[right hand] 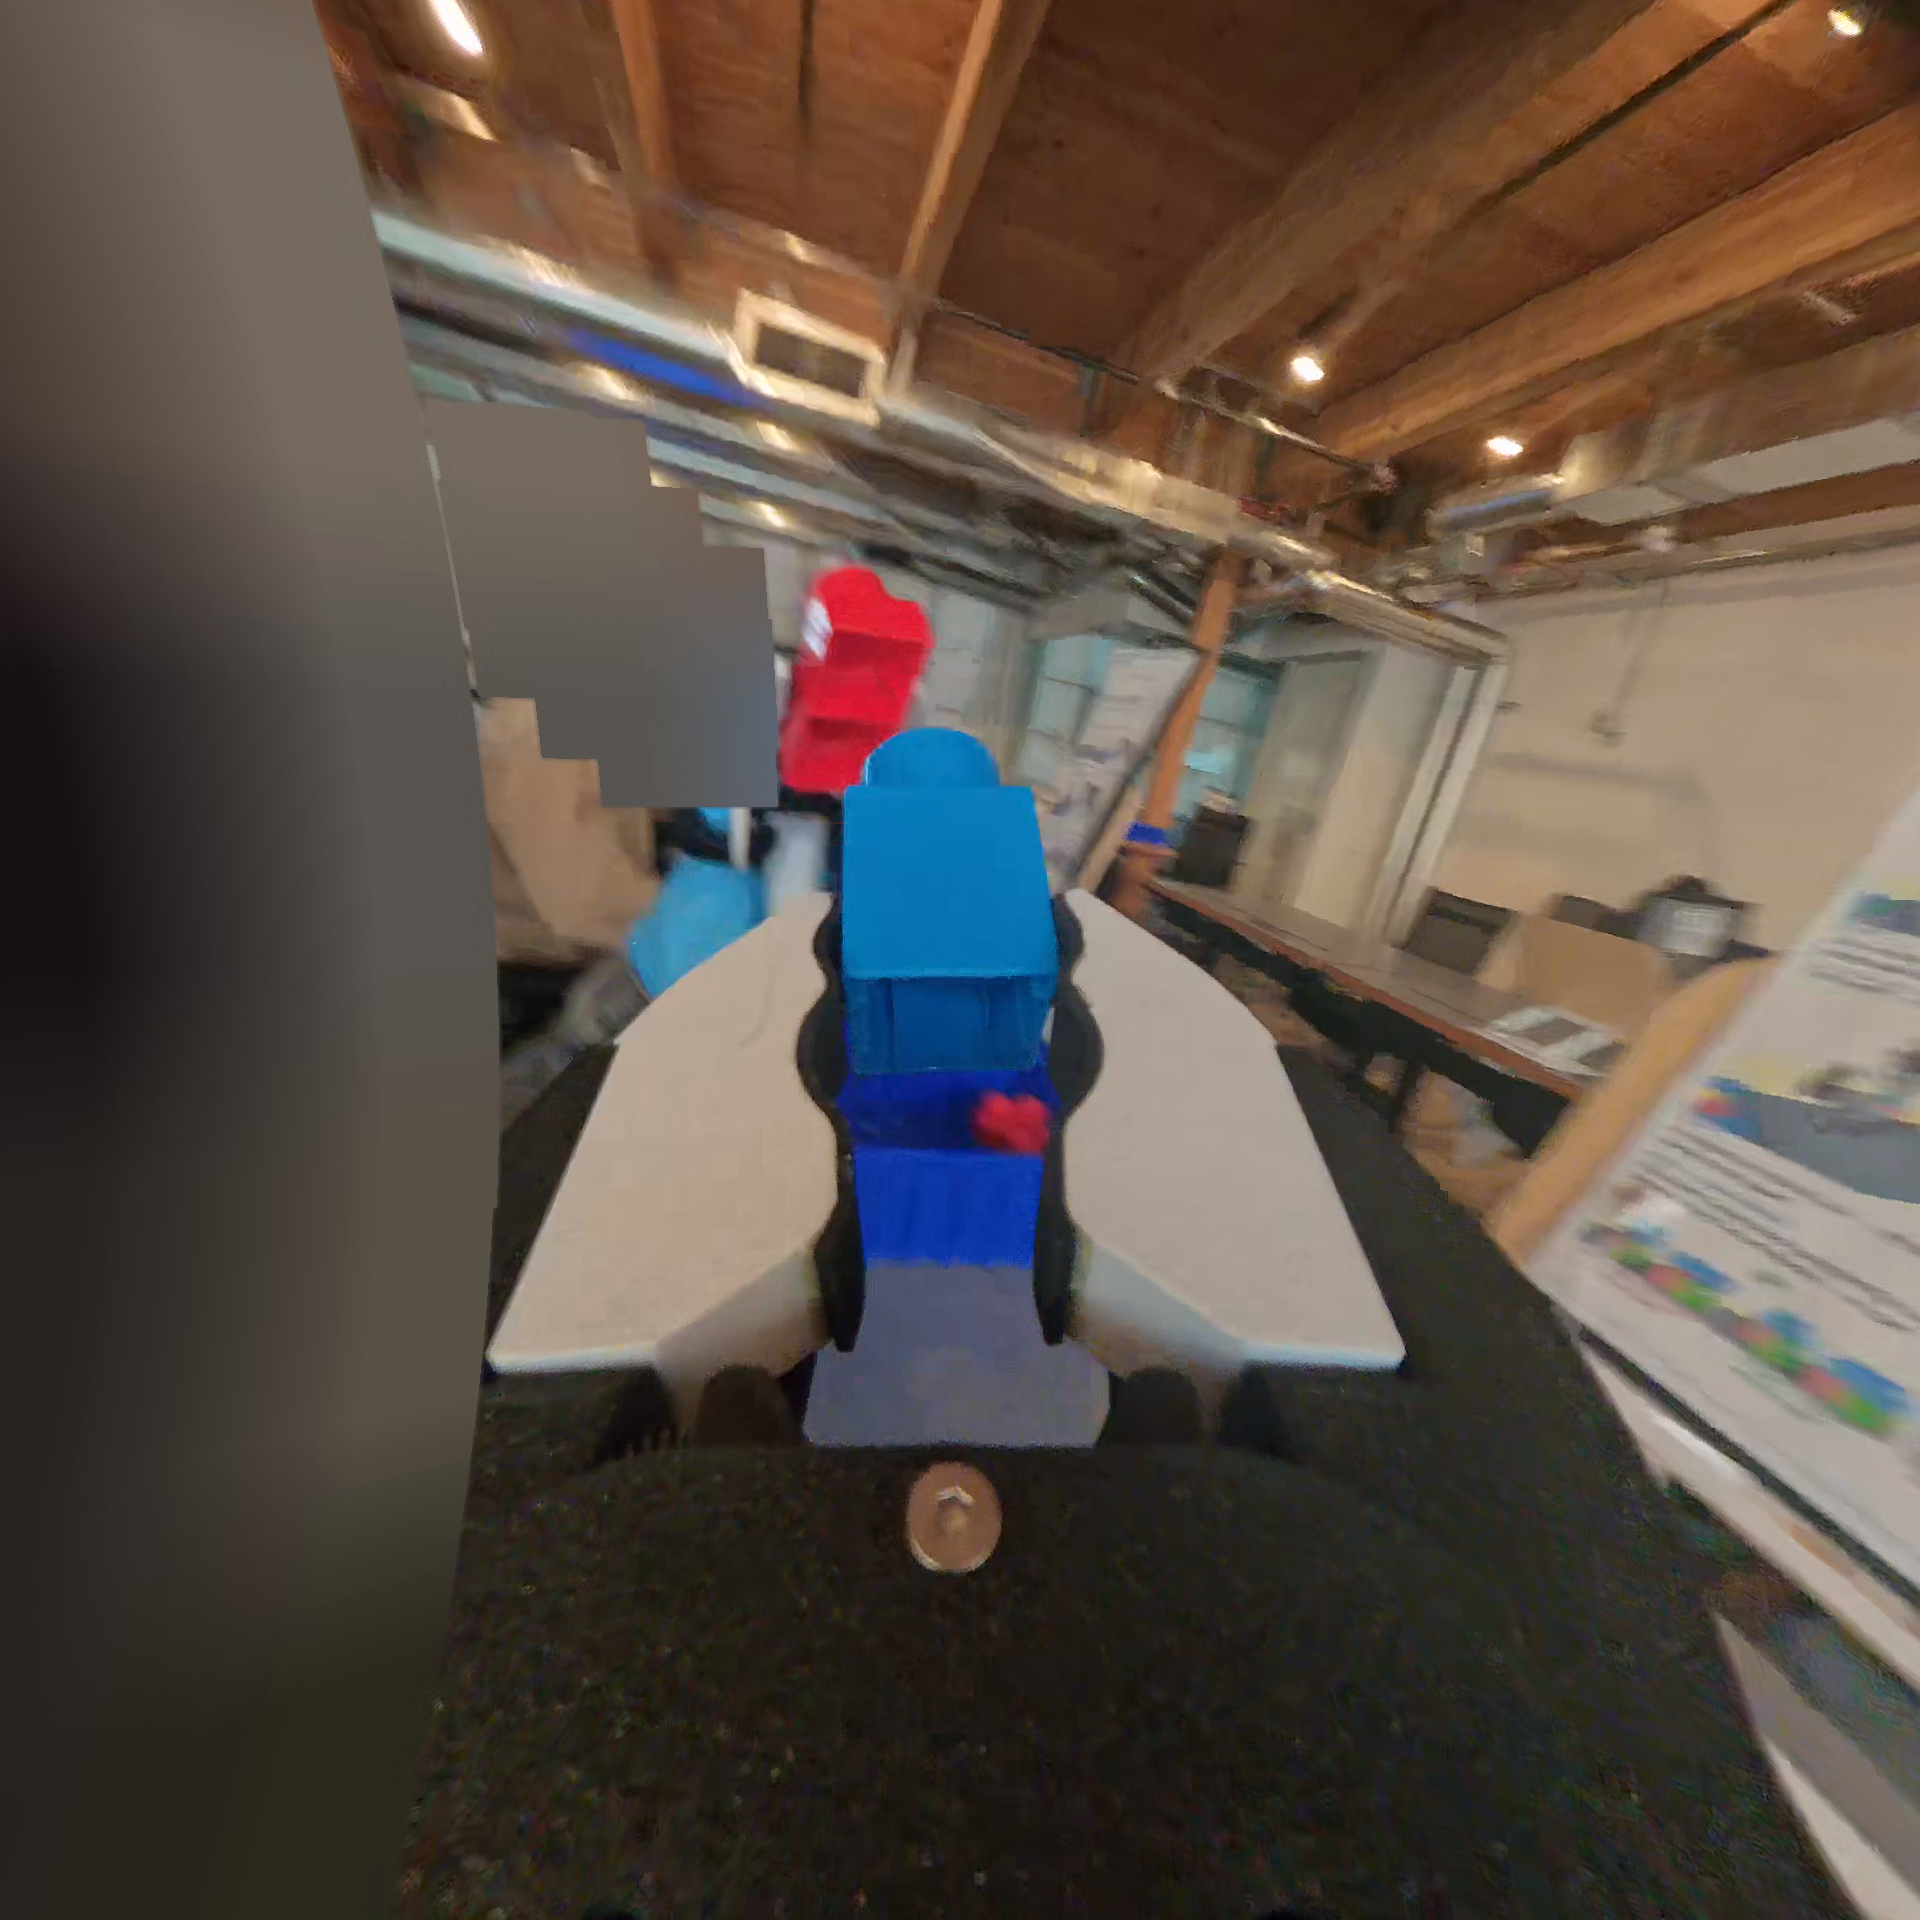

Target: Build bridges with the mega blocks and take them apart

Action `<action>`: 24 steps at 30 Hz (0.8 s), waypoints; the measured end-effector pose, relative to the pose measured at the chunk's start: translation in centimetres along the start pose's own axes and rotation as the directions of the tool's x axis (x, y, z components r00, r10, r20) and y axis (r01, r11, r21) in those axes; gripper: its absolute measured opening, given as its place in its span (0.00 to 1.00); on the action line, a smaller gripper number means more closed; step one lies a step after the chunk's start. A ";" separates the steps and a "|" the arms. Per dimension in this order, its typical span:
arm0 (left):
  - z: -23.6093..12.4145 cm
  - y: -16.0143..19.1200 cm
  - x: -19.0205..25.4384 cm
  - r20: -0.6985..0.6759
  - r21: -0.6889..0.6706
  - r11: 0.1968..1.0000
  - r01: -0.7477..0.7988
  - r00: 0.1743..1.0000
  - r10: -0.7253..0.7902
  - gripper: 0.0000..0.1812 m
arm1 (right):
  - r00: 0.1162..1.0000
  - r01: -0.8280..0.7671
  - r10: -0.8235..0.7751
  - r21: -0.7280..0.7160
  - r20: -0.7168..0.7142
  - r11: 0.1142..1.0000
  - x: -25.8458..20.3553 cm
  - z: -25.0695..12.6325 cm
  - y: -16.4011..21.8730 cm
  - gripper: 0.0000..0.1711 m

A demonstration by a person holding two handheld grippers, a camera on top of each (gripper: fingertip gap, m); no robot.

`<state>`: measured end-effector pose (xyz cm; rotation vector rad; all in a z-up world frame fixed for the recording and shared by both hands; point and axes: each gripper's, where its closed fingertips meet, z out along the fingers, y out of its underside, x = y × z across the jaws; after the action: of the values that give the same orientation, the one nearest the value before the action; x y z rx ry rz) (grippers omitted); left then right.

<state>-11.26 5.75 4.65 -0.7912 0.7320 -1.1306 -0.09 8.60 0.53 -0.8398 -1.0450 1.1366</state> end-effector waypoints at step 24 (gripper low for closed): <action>0.6 3.2 -1.3 0.092 -0.224 0.973 -0.053 0.993 0.075 0.19 | 0.183 -0.931 -0.360 -0.279 -0.915 0.237 6.7 -43.9 13.9 0.22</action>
<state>-9.53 7.78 2.38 -0.9980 0.8023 -0.9546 38.08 17.75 -24.52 -2.5980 -0.1380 -0.0876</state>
